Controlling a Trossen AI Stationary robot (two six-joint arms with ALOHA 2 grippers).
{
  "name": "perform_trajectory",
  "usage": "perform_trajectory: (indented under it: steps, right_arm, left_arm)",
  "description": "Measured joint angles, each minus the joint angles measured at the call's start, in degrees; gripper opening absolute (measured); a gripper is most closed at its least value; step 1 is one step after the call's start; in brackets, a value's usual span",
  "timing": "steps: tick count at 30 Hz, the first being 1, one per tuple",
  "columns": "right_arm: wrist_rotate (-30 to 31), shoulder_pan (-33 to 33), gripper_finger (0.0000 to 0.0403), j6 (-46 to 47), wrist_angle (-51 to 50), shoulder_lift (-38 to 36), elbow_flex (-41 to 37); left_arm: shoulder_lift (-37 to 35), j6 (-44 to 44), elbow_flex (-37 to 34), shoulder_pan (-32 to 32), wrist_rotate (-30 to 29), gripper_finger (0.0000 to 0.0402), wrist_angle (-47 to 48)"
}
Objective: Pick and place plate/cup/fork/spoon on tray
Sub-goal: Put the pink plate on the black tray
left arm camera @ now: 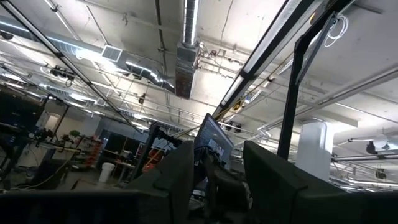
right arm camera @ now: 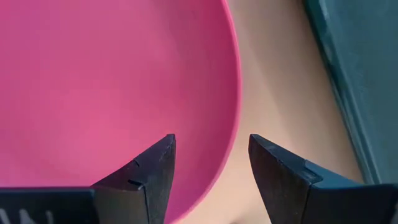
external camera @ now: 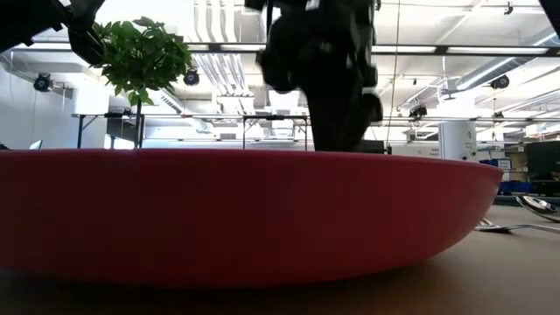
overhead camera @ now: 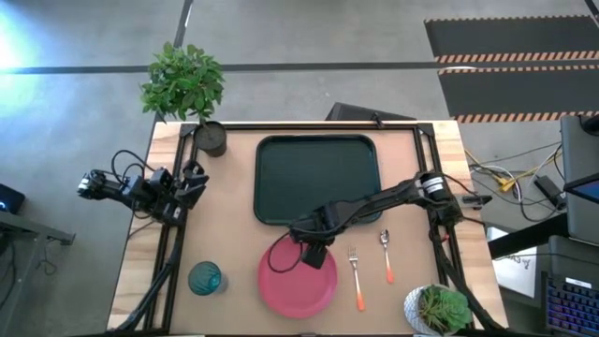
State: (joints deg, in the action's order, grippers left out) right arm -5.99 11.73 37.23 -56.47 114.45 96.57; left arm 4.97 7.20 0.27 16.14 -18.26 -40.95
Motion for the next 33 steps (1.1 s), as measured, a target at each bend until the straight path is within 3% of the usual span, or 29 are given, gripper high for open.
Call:
perform_trajectory:
  steps: [23,26,31,33]
  right_arm:
    - [-1.6,-1.3,0.0185,-0.5,12.9,0.9,-8.5]
    - [-2.1,-1.3,0.0153,0.5,13.6,0.8,-9.2]
    - [-3.1,-1.3,0.0034,-0.8,14.1,0.6,-9.4]
    - [-3.6,-1.3,0.0021,-0.9,14.4,0.6,-9.4]
  left_arm:
    - [0.0,0.1,0.0,0.0,1.8,0.0123,0.0]
    - [0.0,0.1,0.0,0.0,1.8,0.0123,0.0]
    - [0.0,0.0,0.0,0.0,1.8,0.0123,-0.1]
    - [0.0,0.0,0.0,0.0,1.8,0.0123,0.0]
